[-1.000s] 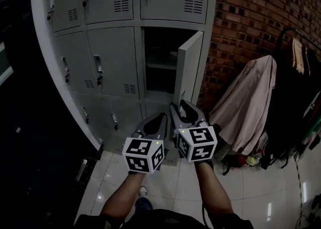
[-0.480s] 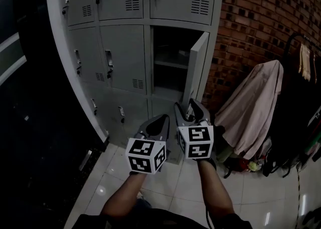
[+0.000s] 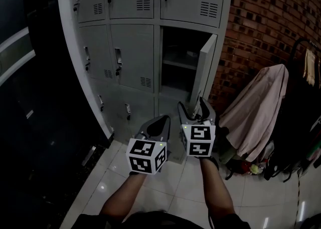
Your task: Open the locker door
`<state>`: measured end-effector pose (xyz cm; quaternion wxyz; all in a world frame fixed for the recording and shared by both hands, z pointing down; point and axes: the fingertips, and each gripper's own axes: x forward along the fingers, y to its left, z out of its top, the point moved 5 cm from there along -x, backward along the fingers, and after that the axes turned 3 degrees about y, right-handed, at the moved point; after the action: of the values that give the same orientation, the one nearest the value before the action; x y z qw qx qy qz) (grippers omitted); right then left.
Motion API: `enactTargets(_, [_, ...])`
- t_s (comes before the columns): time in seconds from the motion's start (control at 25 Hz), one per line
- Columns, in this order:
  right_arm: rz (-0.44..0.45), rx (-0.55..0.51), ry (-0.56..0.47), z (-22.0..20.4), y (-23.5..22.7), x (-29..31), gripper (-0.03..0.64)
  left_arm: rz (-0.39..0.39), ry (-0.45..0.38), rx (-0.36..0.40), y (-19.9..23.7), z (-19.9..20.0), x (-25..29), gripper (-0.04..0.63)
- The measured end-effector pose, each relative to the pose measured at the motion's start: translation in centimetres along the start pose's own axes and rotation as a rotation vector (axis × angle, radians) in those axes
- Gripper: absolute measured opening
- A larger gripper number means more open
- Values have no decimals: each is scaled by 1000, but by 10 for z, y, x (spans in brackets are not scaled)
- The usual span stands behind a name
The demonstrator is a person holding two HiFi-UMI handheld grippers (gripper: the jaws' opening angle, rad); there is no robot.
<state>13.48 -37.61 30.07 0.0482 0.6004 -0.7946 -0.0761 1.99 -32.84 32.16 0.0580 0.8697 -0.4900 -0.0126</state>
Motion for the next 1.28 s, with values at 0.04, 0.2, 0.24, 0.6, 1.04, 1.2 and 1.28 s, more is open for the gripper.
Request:
enactTargets(0.04, [-1, -1, -3, 1, 1, -3, 281, 2, 0, -2, 0, 0, -3, 5])
enactTargets(0.2, [-5, 17, -16, 6, 7, -21, 275, -1, 9, -2, -2, -4, -19, 5])
enactTargets(0.24, [-5, 17, -19, 8, 11, -26, 271, -1, 11, -2, -2, -4, -24, 5])
enactTargets(0.6, [13, 20, -19, 12, 62, -79, 221, 1, 8, 11, -4, -5, -87, 6])
enactTargets(1.04, [38, 28, 0, 14, 142, -163, 144, 8, 4, -3, -14, -12, -185, 5])
enactTargets(1.2, [32, 43, -1, 13, 161, -200, 82, 6, 1, -8, -24, -18, -217, 5])
enactTargets(1.28, [32, 52, 5, 10, 170, -218, 20, 5, 1, -11, -28, -23, -231, 5])
